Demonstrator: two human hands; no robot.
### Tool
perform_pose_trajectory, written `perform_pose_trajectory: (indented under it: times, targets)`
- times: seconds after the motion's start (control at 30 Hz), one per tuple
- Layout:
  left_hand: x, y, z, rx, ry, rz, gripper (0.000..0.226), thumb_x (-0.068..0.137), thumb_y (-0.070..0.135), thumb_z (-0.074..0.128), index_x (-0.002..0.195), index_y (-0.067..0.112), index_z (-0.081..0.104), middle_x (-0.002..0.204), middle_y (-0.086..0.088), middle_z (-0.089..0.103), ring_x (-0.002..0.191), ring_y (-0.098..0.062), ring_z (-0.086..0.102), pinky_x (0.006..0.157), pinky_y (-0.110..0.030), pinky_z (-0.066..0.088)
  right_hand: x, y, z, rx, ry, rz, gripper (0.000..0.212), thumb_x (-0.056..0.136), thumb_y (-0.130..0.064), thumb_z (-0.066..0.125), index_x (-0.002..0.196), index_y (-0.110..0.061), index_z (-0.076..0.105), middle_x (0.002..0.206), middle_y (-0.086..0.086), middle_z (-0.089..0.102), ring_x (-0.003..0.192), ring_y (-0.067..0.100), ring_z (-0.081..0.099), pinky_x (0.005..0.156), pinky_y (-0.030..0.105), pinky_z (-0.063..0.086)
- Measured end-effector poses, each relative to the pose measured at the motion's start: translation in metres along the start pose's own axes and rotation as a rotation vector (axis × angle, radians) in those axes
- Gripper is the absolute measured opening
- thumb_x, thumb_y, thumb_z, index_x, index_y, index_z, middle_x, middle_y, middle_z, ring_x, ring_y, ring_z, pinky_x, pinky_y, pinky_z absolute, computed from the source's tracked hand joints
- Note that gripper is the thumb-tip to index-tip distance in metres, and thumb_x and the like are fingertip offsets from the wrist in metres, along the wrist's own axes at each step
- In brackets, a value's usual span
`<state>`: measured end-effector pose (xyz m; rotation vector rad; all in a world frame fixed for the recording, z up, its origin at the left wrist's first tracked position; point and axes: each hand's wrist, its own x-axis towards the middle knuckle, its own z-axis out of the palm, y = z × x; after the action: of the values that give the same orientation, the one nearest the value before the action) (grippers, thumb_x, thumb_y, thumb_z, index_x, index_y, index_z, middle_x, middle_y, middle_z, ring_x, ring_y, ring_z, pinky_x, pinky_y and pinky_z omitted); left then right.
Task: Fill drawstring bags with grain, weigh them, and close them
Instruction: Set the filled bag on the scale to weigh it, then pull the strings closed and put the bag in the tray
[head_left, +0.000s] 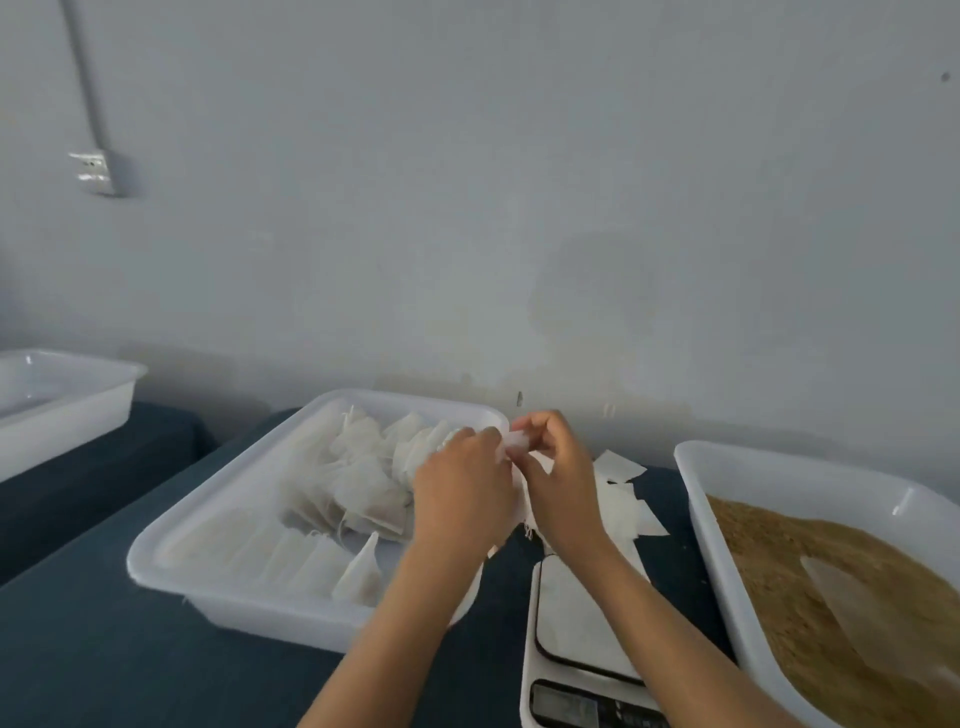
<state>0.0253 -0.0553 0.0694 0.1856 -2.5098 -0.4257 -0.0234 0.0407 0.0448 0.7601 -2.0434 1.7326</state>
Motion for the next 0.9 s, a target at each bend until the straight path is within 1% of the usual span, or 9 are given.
perform_pose_trajectory:
  times: [0.13, 0.3, 0.37, 0.47, 0.57, 0.63, 0.73, 0.83, 0.9]
  targets:
    - [0.006, -0.048, -0.029, -0.318, -0.224, -0.188, 0.028, 0.089, 0.018, 0.053, 0.062, 0.018, 0.046, 0.058, 0.002, 0.053, 0.047, -0.007, 0.058, 0.040, -0.016, 0.037, 0.000, -0.006, 0.035, -0.063, -0.124, 0.065, 0.023, 0.086, -0.007, 0.058, 0.102, -0.023, 0.050, 0.091, -0.005, 0.059, 0.087, 0.006, 0.056, 0.075, 0.013, 0.043]
    - [-0.004, -0.095, -0.018, -0.428, -0.493, -0.451, 0.005, 0.093, 0.014, 0.054, 0.091, 0.012, 0.050, 0.086, -0.005, 0.059, 0.052, -0.017, 0.067, 0.043, -0.020, 0.047, -0.018, -0.001, 0.063, -0.395, -0.372, 0.146, 0.012, 0.090, -0.008, 0.041, 0.097, -0.015, 0.048, 0.097, 0.000, 0.057, 0.089, 0.020, 0.055, 0.080, 0.036, 0.047]
    - [-0.007, -0.110, -0.009, -0.288, -0.583, -0.407, 0.008, 0.093, 0.016, 0.053, 0.086, 0.013, 0.052, 0.082, -0.001, 0.056, 0.059, -0.015, 0.064, 0.047, -0.020, 0.050, -0.025, 0.001, 0.069, -0.560, -0.534, 0.110, 0.018, 0.090, -0.006, 0.039, 0.096, -0.012, 0.054, 0.101, 0.005, 0.061, 0.094, 0.024, 0.057, 0.083, 0.036, 0.046]
    - [-0.012, -0.123, 0.000, -0.142, -0.701, -0.366, 0.014, 0.093, 0.016, 0.052, 0.105, 0.011, 0.058, 0.096, -0.004, 0.058, 0.081, -0.021, 0.062, 0.060, -0.026, 0.057, -0.030, 0.000, 0.077, -0.829, -0.844, 0.043, 0.026, 0.090, -0.005, 0.042, 0.101, -0.006, 0.066, 0.106, 0.010, 0.066, 0.097, 0.028, 0.060, 0.087, 0.038, 0.048]
    - [-0.014, -0.129, -0.001, 0.041, -0.782, -0.332, 0.025, 0.091, 0.022, 0.056, 0.116, 0.017, 0.055, 0.101, 0.000, 0.057, 0.083, -0.017, 0.056, 0.064, -0.023, 0.054, -0.026, -0.004, 0.087, -0.972, -1.079, 0.068, 0.029, 0.090, -0.005, 0.044, 0.110, -0.005, 0.066, 0.111, 0.013, 0.065, 0.091, 0.028, 0.059, 0.080, 0.035, 0.044]
    - [-0.014, -0.133, 0.001, 0.174, -0.805, -0.302, 0.021, 0.087, 0.026, 0.060, 0.106, 0.019, 0.052, 0.088, 0.004, 0.057, 0.077, -0.015, 0.056, 0.065, -0.023, 0.049, -0.023, -0.006, 0.092, -1.001, -1.200, 0.114, 0.032, 0.092, -0.007, 0.043, 0.116, -0.005, 0.063, 0.115, 0.015, 0.063, 0.086, 0.026, 0.053, 0.076, 0.035, 0.041]
    - [-0.013, -0.134, 0.003, 0.309, -0.807, -0.264, 0.028, 0.081, 0.030, 0.066, 0.099, 0.020, 0.047, 0.073, 0.008, 0.049, 0.080, -0.015, 0.057, 0.069, -0.023, 0.041, -0.020, -0.008, 0.097, -1.038, -1.337, 0.166, 0.034, 0.095, -0.012, 0.042, 0.125, -0.006, 0.058, 0.123, 0.016, 0.058, 0.093, 0.027, 0.052, 0.079, 0.034, 0.037]
    - [-0.013, -0.135, 0.007, 0.348, -0.776, -0.267, 0.044, 0.078, 0.038, 0.071, 0.109, 0.020, 0.047, 0.097, 0.005, 0.057, 0.096, -0.016, 0.057, 0.078, -0.024, 0.041, -0.019, -0.009, 0.097, -1.008, -1.383, 0.206, 0.036, 0.096, -0.014, 0.042, 0.130, -0.008, 0.055, 0.128, 0.015, 0.055, 0.101, 0.027, 0.051, 0.087, 0.036, 0.038]
    - [-0.012, -0.132, 0.009, 0.347, -0.688, -0.278, 0.048, 0.078, 0.041, 0.071, 0.111, 0.018, 0.045, 0.099, 0.004, 0.055, 0.093, -0.016, 0.054, 0.076, -0.024, 0.040, -0.018, -0.010, 0.095, -0.993, -1.382, 0.211, 0.036, 0.095, -0.013, 0.042, 0.129, -0.009, 0.055, 0.128, 0.014, 0.056, 0.099, 0.027, 0.052, 0.090, 0.036, 0.040]
